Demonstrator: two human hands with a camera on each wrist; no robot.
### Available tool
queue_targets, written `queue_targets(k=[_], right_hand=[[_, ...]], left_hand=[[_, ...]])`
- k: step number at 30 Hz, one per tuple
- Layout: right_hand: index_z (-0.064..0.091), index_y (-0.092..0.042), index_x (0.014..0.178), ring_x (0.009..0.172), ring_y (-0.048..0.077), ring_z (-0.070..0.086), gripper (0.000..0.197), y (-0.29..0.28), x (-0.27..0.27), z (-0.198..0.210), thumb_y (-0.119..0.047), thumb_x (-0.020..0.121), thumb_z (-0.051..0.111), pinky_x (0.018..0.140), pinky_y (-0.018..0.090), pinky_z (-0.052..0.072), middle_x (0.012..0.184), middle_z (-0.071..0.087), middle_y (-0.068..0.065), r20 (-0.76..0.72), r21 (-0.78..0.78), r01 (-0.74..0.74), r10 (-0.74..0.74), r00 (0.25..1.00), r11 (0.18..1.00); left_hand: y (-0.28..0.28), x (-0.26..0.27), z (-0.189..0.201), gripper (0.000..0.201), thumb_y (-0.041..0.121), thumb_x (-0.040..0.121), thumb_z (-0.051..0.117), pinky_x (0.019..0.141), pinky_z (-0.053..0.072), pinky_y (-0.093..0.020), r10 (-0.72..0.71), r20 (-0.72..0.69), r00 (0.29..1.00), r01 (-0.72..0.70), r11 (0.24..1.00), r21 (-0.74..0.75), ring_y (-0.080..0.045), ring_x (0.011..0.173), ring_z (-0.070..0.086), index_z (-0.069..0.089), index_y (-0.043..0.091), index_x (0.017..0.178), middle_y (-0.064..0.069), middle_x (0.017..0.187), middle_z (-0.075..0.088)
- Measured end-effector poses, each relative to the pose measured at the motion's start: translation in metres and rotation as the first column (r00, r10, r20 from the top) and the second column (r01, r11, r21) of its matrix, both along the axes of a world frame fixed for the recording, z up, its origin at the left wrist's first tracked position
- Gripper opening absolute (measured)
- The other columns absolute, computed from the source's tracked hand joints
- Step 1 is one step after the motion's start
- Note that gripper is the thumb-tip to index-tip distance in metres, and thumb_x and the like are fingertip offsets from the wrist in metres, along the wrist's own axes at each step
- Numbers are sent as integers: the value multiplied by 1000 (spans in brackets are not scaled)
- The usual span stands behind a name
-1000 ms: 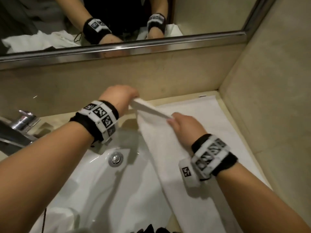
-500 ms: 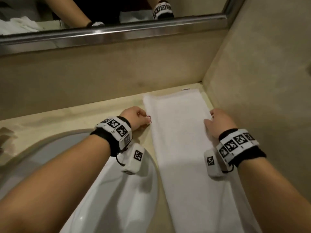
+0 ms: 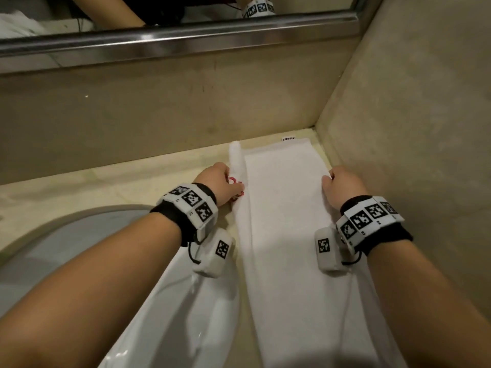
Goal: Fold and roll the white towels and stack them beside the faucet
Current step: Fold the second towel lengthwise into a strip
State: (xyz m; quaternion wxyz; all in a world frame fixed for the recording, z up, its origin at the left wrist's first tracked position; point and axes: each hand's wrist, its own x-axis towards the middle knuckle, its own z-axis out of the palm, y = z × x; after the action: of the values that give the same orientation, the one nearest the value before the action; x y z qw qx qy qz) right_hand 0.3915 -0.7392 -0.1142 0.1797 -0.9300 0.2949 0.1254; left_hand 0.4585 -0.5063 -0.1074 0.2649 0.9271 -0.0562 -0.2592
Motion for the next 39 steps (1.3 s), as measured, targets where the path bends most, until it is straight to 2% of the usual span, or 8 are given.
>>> queue_targets(k=[3, 6, 15, 23, 27, 30, 34, 39], right_hand=[[47, 6, 117, 110, 38, 52, 29, 0, -1, 0, -11, 96, 35, 84, 35, 40, 120, 55, 27, -19, -35, 13, -14, 1000, 999], [48, 5, 117, 112, 37, 52, 30, 2, 3, 0, -11, 96, 35, 86, 35, 41, 122, 54, 25, -62, -50, 7, -10, 998, 999], [49, 2, 112, 104, 38, 55, 25, -3, 9, -4, -13, 93, 42, 73, 30, 37, 114, 59, 24, -68, -22, 3, -4, 998, 1000], [42, -6, 128, 114, 33, 52, 45, -2, -19, 5, -34, 93, 45, 88, 34, 40, 127, 54, 15, -30, 101, 7, -4, 1000, 995], [45, -1, 123, 111, 36, 52, 35, 0, -30, 3, -21, 94, 45, 86, 34, 41, 122, 56, 20, -70, 11, 3, -2, 998, 1000], [46, 2, 116, 106, 36, 55, 30, 5, -26, 3, -18, 95, 45, 77, 31, 39, 116, 58, 22, -63, -39, 13, -15, 998, 999], [52, -2, 105, 93, 33, 56, 25, 4, -41, 9, -24, 94, 44, 73, 30, 36, 107, 62, 21, 43, 39, 71, -73, 996, 997], [56, -12, 110, 102, 30, 58, 28, -4, -109, 8, -5, 87, 42, 88, 32, 42, 108, 64, 12, 65, 292, 71, -94, 993, 954]], left_hand=[[16, 5, -1, 21, 21, 80, 67, 55, 48, -24, 143, -150, 978, -169, 969, -181, -11, 49, 55, 50, 13, 73, -1, 65, 60], [27, 5, 2, 26, 15, 80, 68, 38, 39, -16, 165, -213, 963, -210, 955, -209, -13, 46, 48, 48, 15, 63, -2, 59, 57], [25, 10, 4, 31, 16, 89, 56, 30, 34, -12, 220, -274, 936, -284, 932, -223, -6, 24, 45, 42, 13, 62, -8, 56, 57], [25, -2, 4, 23, 21, 77, 72, 70, 56, -33, 193, -279, 941, -288, 890, -353, -19, 62, 62, 52, 12, 84, -5, 70, 64], [22, -5, 4, 27, 19, 78, 70, 76, 56, -38, 116, -123, 986, -137, 975, -178, -23, 62, 62, 46, 15, 68, -3, 65, 61], [17, -5, 11, 24, 22, 80, 65, 83, 54, -41, 46, -32, 998, -46, 999, -12, -30, 78, 66, 46, 16, 66, -12, 81, 69], [13, -8, 16, 20, 27, 82, 60, 75, 51, -36, 12, -4, 1000, -12, 998, 60, -31, 83, 62, 48, 14, 73, -14, 90, 66], [22, -30, 9, 38, 39, 81, 64, 83, 54, -39, 111, -173, 979, -135, 982, -132, -31, 87, 65, 51, 9, 99, -12, 94, 66]])
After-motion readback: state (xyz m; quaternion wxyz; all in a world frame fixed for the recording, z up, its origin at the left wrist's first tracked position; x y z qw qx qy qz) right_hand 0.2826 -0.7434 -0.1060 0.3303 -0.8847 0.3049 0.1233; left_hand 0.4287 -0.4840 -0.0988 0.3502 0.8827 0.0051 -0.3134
